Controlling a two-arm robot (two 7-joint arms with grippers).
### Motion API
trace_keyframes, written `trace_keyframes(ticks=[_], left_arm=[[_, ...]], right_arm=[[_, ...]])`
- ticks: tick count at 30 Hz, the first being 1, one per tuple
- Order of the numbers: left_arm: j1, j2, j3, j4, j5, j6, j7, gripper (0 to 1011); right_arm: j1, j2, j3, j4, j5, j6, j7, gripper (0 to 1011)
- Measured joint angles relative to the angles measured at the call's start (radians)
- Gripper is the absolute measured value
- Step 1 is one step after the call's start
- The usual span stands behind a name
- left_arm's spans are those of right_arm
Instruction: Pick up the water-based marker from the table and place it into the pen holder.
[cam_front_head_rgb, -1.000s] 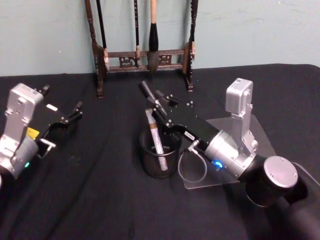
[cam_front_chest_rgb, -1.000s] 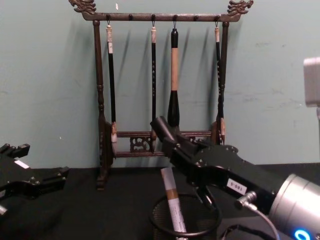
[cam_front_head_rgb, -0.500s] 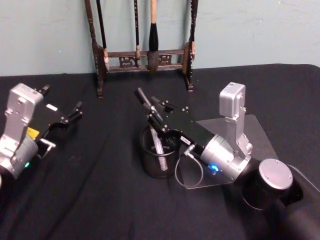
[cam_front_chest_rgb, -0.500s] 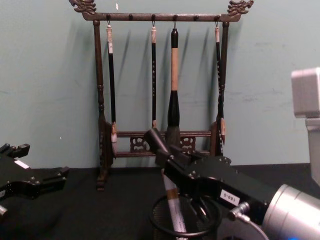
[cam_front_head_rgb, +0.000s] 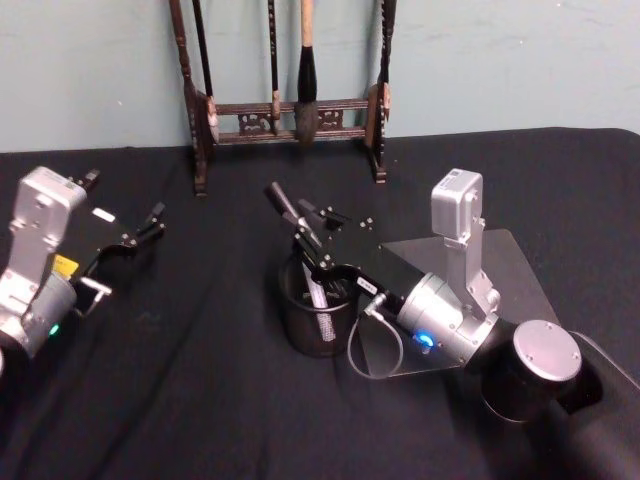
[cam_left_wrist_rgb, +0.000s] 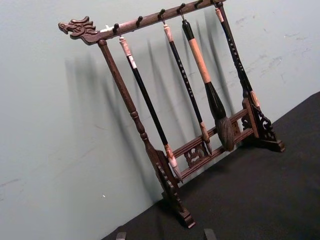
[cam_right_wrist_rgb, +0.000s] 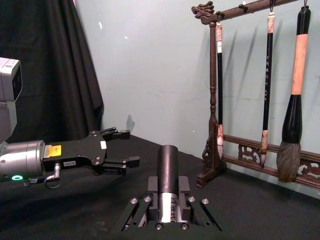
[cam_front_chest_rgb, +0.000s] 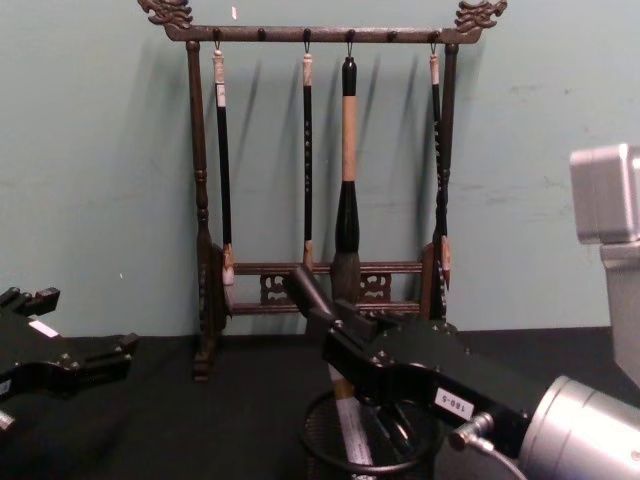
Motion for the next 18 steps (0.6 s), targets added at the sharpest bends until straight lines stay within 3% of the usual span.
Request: trace_keyframes(ticks=[6,18], left_arm=[[0.000,0.000,0.000,0.000,0.000,0.000,0.000,1001],[0.000,0.000,0.000,0.000,0.000,0.000,0.000,1001]], right_arm=[[0.000,0.000,0.001,0.000,0.000,0.000,0.000,243],[0.000,0.000,0.002,0.000,0.000,0.000,0.001,604]])
